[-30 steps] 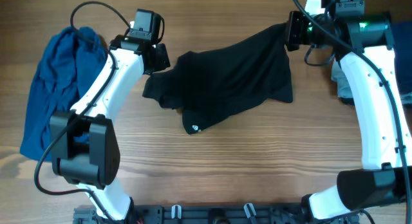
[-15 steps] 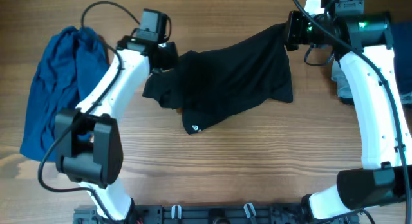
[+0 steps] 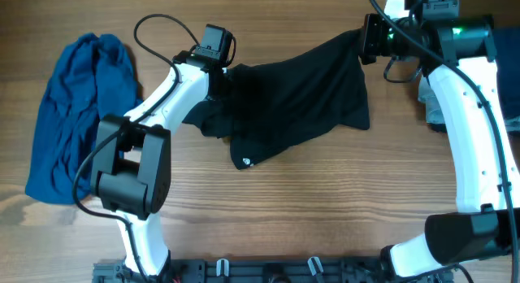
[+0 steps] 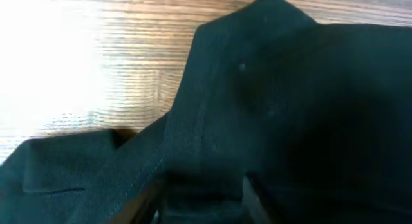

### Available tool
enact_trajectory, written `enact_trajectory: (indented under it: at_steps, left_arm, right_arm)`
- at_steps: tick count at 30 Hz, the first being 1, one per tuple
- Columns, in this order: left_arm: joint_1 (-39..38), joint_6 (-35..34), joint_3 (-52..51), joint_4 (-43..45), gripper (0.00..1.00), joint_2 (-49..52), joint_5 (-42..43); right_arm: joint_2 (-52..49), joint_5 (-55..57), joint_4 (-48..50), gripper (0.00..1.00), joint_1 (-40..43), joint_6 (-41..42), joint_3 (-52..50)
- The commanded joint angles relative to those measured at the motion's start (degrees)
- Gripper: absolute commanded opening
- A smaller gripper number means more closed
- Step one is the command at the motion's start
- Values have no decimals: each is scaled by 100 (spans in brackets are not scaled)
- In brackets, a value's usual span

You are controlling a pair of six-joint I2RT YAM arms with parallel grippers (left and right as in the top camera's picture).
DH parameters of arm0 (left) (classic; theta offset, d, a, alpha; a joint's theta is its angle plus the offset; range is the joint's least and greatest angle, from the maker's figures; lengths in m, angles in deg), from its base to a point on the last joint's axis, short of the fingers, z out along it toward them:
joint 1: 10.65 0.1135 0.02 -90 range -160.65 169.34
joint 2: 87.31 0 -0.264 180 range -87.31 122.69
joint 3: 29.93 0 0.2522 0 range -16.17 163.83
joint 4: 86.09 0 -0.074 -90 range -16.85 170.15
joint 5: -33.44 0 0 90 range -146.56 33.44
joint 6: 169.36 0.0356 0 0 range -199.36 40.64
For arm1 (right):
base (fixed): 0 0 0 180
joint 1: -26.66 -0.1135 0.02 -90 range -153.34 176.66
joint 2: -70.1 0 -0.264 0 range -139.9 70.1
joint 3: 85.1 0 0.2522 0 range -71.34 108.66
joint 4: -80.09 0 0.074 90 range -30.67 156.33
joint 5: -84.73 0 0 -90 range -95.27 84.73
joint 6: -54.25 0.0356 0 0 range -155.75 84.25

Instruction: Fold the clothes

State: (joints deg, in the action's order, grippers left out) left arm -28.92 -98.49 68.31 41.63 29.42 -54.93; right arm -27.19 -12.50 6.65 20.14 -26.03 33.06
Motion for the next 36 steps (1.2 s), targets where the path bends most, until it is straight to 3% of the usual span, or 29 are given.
enact_trajectory:
  at_steps: [1,13,36]
  left_arm:
    - [15,98,11,0,42,31,-223]
    - [9,247,9,-168,47,31,-251]
    - [-129,247,-20,-81,34,57,282]
  right_arm:
    - [-66,140,31,4,33,-61,122]
    - [-66,140,57,4,33,-59,122]
    - [-66,144,61,4,33,-76,122]
